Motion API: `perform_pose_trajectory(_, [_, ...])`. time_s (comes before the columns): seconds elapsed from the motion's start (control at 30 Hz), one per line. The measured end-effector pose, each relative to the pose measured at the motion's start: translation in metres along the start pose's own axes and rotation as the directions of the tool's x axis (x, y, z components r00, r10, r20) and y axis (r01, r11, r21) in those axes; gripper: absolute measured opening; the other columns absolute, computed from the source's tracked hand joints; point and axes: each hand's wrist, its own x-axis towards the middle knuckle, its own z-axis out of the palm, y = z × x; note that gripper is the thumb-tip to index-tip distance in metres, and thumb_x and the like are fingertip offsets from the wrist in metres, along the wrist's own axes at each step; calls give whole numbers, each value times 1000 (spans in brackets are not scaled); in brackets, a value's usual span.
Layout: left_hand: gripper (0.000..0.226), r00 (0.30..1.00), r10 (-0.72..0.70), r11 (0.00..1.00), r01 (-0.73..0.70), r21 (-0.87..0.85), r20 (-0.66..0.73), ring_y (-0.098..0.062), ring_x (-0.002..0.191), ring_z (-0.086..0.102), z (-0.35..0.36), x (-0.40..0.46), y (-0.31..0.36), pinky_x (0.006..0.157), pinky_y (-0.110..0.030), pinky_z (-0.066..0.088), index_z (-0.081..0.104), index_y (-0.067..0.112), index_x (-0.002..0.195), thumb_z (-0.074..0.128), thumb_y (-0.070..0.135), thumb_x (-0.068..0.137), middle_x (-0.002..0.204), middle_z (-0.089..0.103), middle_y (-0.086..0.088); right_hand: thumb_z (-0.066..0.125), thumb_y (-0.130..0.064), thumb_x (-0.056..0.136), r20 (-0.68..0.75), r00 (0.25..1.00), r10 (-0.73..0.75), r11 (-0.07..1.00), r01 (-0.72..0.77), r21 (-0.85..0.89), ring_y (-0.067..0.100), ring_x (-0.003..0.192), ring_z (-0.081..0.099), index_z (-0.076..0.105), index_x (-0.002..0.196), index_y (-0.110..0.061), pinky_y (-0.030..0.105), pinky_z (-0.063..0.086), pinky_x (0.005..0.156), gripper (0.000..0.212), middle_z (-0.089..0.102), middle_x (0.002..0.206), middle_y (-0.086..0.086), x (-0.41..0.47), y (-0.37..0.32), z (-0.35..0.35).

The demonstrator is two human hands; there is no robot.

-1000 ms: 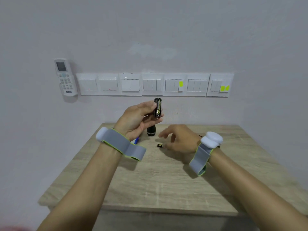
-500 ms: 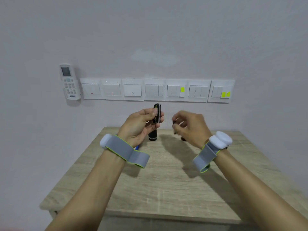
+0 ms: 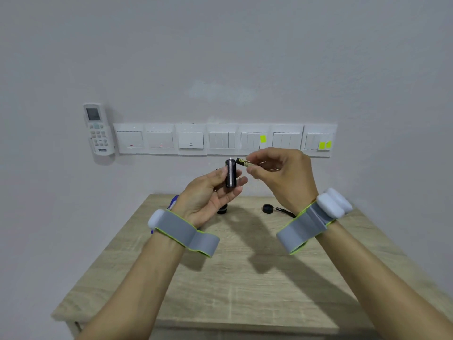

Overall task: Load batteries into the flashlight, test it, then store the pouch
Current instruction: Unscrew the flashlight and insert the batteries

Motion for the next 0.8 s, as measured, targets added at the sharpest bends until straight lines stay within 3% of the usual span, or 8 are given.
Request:
perform_pose_trajectory(0.17, [24, 999, -38, 999, 38, -13, -17, -21, 81, 60, -1, 0, 0, 66, -29, 59, 65, 1, 113, 52, 15, 97, 93, 64, -10, 83, -16, 71, -46, 998, -30, 999, 28, -36, 7, 61, 68, 78, 76, -15, 26, 59, 65, 7, 73, 70, -4, -4, 1, 4])
perform_pose_trajectory(0.37, [21, 999, -23, 998, 22, -57, -26, -17, 77, 60, -6, 4, -3, 64, -25, 57, 66, 1, 107, 53, 14, 97, 97, 64, -11, 83, -11, 70, -44, 968, -248, 965, 243, -94, 11, 61, 65, 79, 74, -12, 23, 54, 61, 6, 71, 71, 0, -14, -1, 16])
perform_pose_trajectory(0.5, [25, 1000, -18, 999, 17, -48, -16, -23, 97, 55, -8, 9, -3, 65, -23, 57, 64, 0, 112, 53, 17, 97, 114, 57, -17, 84, -11, 68, -8, 974, -227, 970, 225, -95, 12, 61, 63, 79, 75, -9, 20, 53, 60, 8, 70, 70, 4, -13, 3, 21])
perform_pose_trajectory(0.67, [26, 1000, -10, 998, 9, -62, -16, -29, 109, 53, -12, 12, -3, 69, -26, 58, 64, 0, 113, 54, 18, 96, 116, 58, -18, 84, -8, 69, 119, 975, -186, 980, 193, -47, 10, 73, 67, 79, 83, -7, 24, 57, 69, 15, 74, 82, 3, -10, 8, 19])
perform_pose_trajectory(0.8, [23, 1000, 4, 998, -5, -56, -12, -20, 93, 57, -11, 13, -3, 63, -24, 56, 66, 3, 108, 54, 19, 95, 105, 63, -11, 80, -2, 72, 160, 949, -272, 956, 286, -69, 7, 77, 66, 78, 88, -4, 14, 55, 71, 17, 74, 88, 5, -10, 12, 19])
